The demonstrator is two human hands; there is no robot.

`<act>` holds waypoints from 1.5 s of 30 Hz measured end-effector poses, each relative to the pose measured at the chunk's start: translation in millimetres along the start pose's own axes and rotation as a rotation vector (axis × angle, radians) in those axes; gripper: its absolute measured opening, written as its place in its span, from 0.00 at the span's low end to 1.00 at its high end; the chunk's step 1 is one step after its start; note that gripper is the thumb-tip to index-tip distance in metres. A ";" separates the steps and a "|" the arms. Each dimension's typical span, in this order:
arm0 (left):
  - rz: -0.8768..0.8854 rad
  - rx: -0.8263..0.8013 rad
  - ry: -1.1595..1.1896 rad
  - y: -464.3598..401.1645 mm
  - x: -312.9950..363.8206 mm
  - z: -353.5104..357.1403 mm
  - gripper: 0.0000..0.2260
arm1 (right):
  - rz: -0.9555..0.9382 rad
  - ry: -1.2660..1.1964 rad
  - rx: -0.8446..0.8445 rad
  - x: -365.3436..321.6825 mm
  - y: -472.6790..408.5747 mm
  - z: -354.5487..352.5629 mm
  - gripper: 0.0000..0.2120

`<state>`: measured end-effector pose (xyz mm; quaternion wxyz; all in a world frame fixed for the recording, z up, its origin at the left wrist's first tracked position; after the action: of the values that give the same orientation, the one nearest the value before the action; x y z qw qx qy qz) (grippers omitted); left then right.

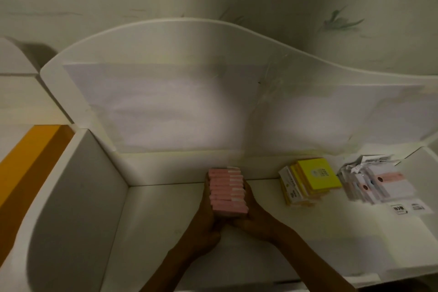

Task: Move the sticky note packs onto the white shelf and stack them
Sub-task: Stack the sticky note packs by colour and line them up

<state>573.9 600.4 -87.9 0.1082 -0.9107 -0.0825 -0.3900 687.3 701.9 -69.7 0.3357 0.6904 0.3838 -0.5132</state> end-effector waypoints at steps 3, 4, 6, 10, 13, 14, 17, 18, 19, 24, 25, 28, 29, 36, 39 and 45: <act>0.013 0.015 -0.023 1.0 -1.3 -1.3 0.29 | 0.010 0.023 -0.025 -1.9 -1.4 -3.5 0.42; 0.026 0.026 -0.032 0.9 0.8 -2.8 0.29 | 0.005 0.034 -0.029 -1.8 -1.4 -4.0 0.42; 0.060 0.080 -0.049 0.3 4.5 -5.8 0.31 | 0.000 0.061 -0.040 2.0 -1.2 -4.2 0.42; 0.051 0.159 -0.018 -4.2 8.3 -11.3 0.39 | 0.048 0.038 -0.048 4.9 -2.3 -5.9 0.46; -0.004 0.133 0.050 -3.4 15.1 -16.5 0.36 | 0.091 -0.029 -0.035 -3.0 -1.1 -12.0 0.44; -0.047 0.120 0.106 -1.3 16.9 -18.4 0.32 | 0.099 -0.047 -0.035 -6.9 -0.1 -14.2 0.41; -0.201 0.080 0.205 5.7 15.5 -22.4 0.30 | 0.148 -0.128 -0.070 -19.8 4.7 -16.8 0.35; -0.247 0.058 0.226 7.2 15.3 -23.6 0.30 | 0.194 -0.162 -0.084 -21.0 5.1 -17.8 0.34; -0.293 0.032 0.246 7.6 15.5 -25.0 0.30 | 0.245 -0.198 -0.094 -23.8 5.4 -18.5 0.32; -0.461 -0.056 0.406 3.0 16.4 -37.7 0.21 | 0.404 -0.353 -0.067 -29.2 -8.7 -18.9 0.17; -0.494 -0.060 0.435 0.6 15.9 -40.3 0.18 | 0.434 -0.401 -0.053 -28.5 -13.3 -17.8 0.14; -0.626 -0.042 0.493 -7.8 12.1 -48.4 0.09 | 0.519 -0.532 -0.025 -27.0 -23.3 -13.9 0.07; -0.660 -0.031 0.513 -10.6 11.0 -51.5 0.07 | 0.537 -0.577 -0.013 -27.1 -24.6 -12.1 0.07; -0.747 -0.031 0.503 -27.5 15.7 -61.3 0.06 | 0.537 -0.664 0.126 -24.3 -28.1 -7.9 0.06; -0.775 -0.018 0.480 -29.9 13.4 -60.6 0.09 | 0.558 -0.634 0.147 -25.1 -30.8 -6.2 0.06; -0.796 -0.024 0.438 -32.8 26.7 -56.7 0.15 | 0.598 -0.648 0.155 -33.0 -32.3 -2.6 0.09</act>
<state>545.1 619.0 -25.9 -0.0458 -0.7052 -0.3968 -0.5858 654.4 713.5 -39.5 0.5196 0.5976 0.0029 -0.6106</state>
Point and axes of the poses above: each hand's wrist, its own y-axis away from the middle knuckle, its own z-axis out of the palm, x = y × z, the point moved 3 cm from there along -y, towards the middle knuckle, and after that the axes turned 12 degrees about -y, right-handed, at the moved point
